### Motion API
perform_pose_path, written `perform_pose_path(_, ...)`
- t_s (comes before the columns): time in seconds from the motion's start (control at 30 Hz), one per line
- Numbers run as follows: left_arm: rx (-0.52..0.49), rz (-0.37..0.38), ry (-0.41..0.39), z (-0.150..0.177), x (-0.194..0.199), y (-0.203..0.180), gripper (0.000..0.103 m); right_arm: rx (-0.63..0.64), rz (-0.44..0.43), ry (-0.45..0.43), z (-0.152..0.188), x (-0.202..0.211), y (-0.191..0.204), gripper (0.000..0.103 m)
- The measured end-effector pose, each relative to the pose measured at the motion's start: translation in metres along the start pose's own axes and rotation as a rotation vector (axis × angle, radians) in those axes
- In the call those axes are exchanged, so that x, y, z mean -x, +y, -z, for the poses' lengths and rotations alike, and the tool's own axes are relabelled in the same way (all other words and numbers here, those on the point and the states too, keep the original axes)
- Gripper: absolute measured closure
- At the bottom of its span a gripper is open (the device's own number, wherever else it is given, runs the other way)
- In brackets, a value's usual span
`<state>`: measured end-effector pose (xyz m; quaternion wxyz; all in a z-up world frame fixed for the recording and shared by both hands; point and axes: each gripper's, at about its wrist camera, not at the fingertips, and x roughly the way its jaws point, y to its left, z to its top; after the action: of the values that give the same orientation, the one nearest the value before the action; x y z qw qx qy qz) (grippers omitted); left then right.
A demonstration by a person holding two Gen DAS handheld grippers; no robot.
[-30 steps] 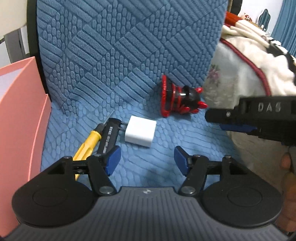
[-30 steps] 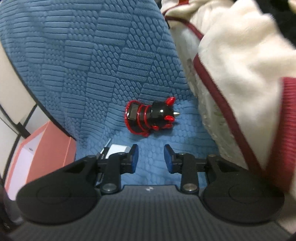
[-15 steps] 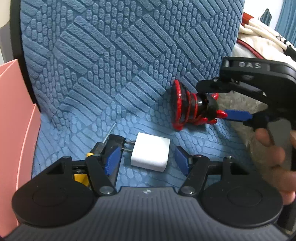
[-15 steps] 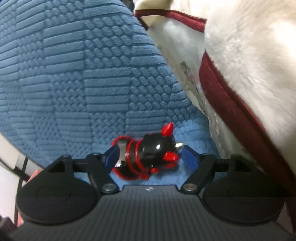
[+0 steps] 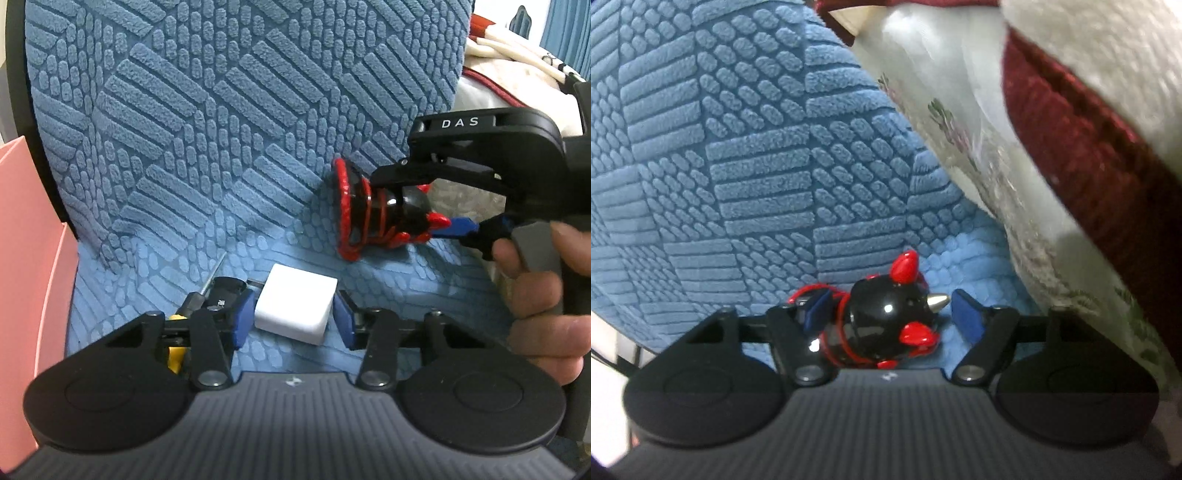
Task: Organize rigid objects
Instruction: 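Grasp the red-black toy figure with right tool while left tool grasps second charger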
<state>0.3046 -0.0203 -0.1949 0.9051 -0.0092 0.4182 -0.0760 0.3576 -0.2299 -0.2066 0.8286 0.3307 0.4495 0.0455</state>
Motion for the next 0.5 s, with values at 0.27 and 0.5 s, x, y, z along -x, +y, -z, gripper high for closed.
perform_pose_path(0.27, 0.014, 0.014, 0.006, 0.006, 0.016, 0.005, 0.054, 0.071, -0.03, 0.008, 0.002, 0.024, 0.02, 0.047)
perform_pose_path(0.5, 0.071, 0.015, 0.008, 0.012, 0.034, 0.014, 0.055, 0.215, 0.015, 0.015, 0.015, 0.039, 0.046, 0.047)
